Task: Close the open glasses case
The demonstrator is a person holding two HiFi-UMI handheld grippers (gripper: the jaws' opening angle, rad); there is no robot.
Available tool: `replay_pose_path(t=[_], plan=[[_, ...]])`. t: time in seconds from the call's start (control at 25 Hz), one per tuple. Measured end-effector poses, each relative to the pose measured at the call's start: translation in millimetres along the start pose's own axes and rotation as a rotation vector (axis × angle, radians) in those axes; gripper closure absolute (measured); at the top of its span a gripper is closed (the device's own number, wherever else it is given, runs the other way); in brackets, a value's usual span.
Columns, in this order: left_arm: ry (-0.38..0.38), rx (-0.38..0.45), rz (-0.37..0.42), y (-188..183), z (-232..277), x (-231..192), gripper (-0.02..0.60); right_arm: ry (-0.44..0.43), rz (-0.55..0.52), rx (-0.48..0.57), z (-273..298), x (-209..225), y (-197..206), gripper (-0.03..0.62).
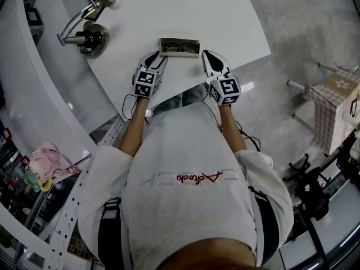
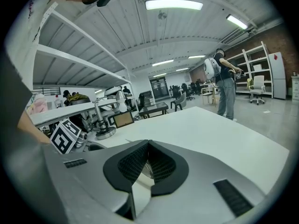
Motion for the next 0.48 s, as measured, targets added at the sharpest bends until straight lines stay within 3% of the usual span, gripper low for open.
replay_pose_path(t=[0.28,0.48], plan=[[-0.026,-0.024,0.010,0,3,-2,0.433,-0.016,-0.025,-0.036,8,1,5,0.594],[-0.021,-0.029,0.004,-1,4,-2,0.433,-0.057,-0.205,-0.131,20,-4,17,0.537]])
Point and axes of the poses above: the fingertips, and each gripper's own axes: z forward along the fingers, x to its right, y out of its underside, the point moved 1 cm from there along -z, backward along the fingers, and after that the axes turned 5 degrees about y, right-handed, at the moved point
